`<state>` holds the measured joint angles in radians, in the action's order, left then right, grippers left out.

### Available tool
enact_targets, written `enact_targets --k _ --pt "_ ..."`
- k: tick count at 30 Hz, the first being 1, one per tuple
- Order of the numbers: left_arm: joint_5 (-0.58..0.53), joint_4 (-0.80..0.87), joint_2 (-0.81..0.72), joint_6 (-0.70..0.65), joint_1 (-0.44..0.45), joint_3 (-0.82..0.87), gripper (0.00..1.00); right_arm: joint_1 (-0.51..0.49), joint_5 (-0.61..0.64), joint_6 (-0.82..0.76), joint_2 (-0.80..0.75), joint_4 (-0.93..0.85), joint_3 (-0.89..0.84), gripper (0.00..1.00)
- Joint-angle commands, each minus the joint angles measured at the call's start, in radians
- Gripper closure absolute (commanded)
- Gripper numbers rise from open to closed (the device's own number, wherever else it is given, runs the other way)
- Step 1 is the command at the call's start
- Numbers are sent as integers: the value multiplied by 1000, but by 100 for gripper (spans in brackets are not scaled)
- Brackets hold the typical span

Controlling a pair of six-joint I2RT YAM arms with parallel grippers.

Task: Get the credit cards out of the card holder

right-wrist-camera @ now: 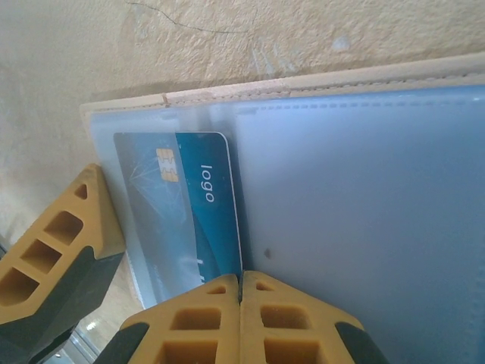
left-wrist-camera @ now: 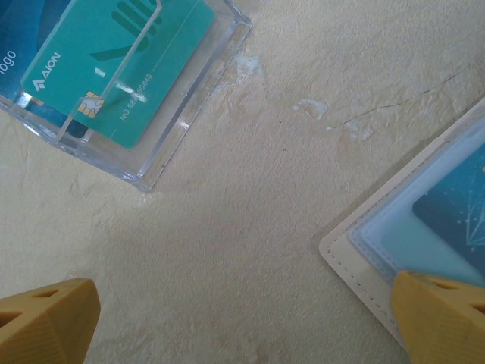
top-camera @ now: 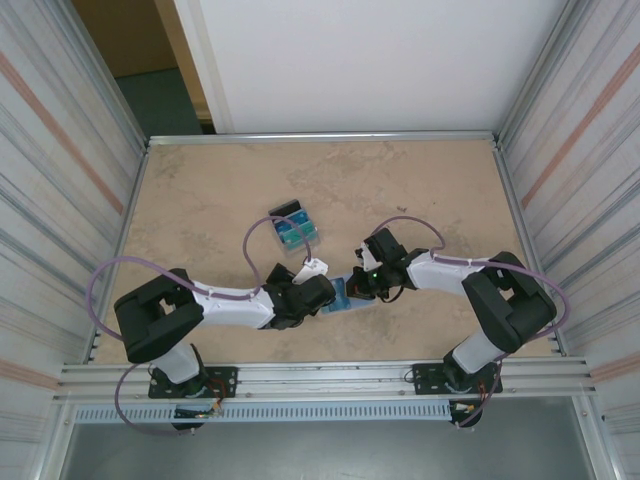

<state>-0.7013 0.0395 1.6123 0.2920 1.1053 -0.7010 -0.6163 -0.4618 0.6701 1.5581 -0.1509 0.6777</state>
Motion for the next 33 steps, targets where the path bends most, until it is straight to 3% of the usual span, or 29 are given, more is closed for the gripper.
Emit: enact_targets --k 1,33 --pt "-30 49 26 -16 -11 -5 1 4 61 -35 -21 -77 19 100" --pt "-1 -26 -13 -134 -18 -104 1 2 96 -49 -26 -114 47 100"
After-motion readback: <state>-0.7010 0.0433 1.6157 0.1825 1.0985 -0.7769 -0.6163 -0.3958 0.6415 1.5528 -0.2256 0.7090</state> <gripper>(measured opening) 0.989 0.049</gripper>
